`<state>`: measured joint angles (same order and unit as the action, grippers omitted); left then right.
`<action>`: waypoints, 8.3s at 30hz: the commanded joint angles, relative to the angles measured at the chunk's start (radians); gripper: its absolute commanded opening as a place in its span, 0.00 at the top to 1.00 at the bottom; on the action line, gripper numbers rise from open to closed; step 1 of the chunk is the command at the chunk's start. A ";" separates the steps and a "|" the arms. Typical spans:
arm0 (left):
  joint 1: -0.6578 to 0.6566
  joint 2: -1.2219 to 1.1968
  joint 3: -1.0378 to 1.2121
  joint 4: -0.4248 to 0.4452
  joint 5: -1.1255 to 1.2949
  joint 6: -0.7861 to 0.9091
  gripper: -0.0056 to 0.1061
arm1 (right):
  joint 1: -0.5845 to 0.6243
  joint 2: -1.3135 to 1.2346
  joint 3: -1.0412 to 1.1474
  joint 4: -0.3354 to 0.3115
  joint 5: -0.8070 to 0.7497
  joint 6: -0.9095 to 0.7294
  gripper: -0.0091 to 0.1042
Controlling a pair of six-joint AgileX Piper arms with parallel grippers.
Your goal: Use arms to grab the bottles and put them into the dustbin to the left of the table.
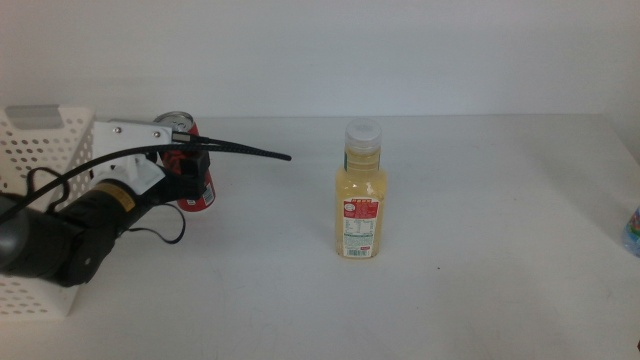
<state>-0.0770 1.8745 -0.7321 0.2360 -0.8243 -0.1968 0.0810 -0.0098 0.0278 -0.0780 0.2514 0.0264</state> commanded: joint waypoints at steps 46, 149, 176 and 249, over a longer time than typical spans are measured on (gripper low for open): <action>-0.002 -0.441 -0.068 0.424 0.440 -0.406 0.74 | -0.005 -0.027 -0.008 -0.006 -0.073 -0.013 0.24; 0.370 0.046 -0.886 -0.236 1.852 0.502 0.14 | -0.005 -0.027 -0.008 -0.006 -0.073 -0.013 0.24; -0.135 -0.712 -0.465 -0.292 1.400 0.436 0.21 | -0.005 -0.027 -0.008 -0.006 -0.073 -0.013 0.24; -0.439 -0.352 0.241 0.006 -0.078 -0.079 0.15 | -0.005 -0.027 -0.008 -0.006 -0.073 -0.013 0.24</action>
<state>-0.5131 1.5340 -0.4505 0.2255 -0.8141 -0.2432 0.0810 -0.0098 0.0278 -0.0780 0.2514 0.0264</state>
